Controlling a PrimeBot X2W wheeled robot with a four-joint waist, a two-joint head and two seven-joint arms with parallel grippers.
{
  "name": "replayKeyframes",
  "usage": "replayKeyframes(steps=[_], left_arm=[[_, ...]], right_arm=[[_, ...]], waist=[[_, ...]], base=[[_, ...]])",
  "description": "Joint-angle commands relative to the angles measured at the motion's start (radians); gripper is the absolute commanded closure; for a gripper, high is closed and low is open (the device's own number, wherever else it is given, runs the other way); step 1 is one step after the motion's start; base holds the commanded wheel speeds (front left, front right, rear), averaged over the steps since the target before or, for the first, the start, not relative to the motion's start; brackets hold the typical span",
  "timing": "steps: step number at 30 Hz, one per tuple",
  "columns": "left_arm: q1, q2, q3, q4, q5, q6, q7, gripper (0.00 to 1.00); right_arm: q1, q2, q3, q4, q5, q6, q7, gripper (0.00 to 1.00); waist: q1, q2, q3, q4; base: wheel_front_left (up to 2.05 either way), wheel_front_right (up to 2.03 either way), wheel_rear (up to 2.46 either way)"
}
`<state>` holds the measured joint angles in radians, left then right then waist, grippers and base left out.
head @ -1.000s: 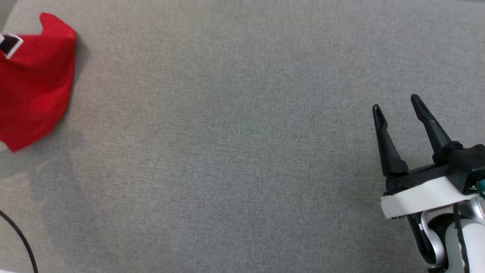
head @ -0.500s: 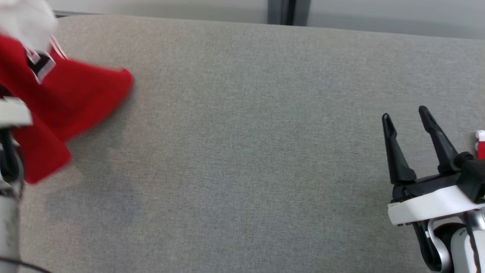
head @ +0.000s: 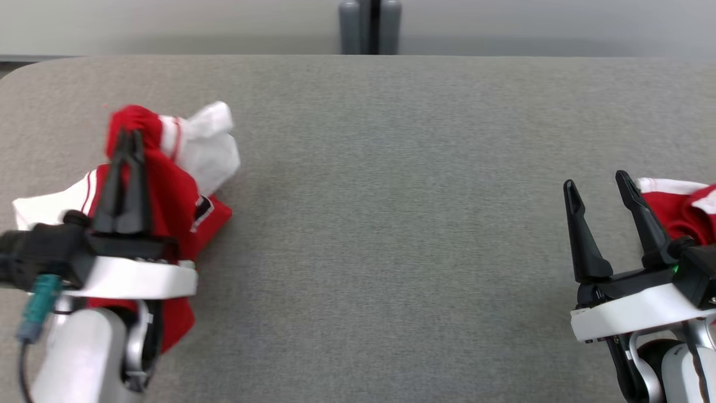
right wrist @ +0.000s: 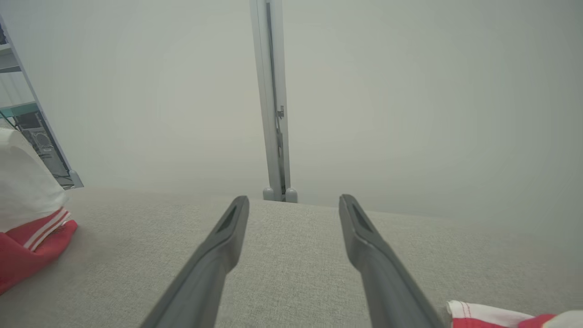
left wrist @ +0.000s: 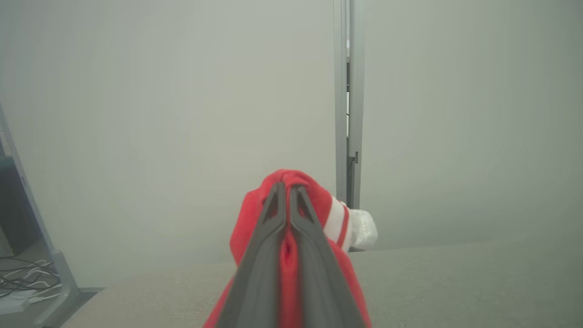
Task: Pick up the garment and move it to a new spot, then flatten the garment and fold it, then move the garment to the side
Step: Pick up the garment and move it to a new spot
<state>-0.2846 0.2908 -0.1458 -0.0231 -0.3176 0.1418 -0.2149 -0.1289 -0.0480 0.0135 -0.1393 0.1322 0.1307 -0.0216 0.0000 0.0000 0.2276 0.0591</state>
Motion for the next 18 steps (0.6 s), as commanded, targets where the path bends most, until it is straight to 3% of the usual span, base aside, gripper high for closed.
replayKeyframes(steps=[1, 18], left_arm=[[0.013, -0.008, -0.019, -0.019, 0.012, -0.002, 0.009, 1.0], [-0.106, -0.116, -0.27, 0.062, 0.046, -0.115, 0.071, 1.0]], right_arm=[[0.01, -0.006, 0.001, 0.006, 0.012, 0.0, -0.009, 0.0], [0.006, -0.005, 0.022, 0.069, 0.087, 0.0, -0.081, 0.0]], waist=[[0.0, 0.0, -0.001, -0.033], [0.0, 0.0, 0.06, -0.345]], base=[[0.0, 0.0, 0.0], [0.0, 0.0, 0.0]])
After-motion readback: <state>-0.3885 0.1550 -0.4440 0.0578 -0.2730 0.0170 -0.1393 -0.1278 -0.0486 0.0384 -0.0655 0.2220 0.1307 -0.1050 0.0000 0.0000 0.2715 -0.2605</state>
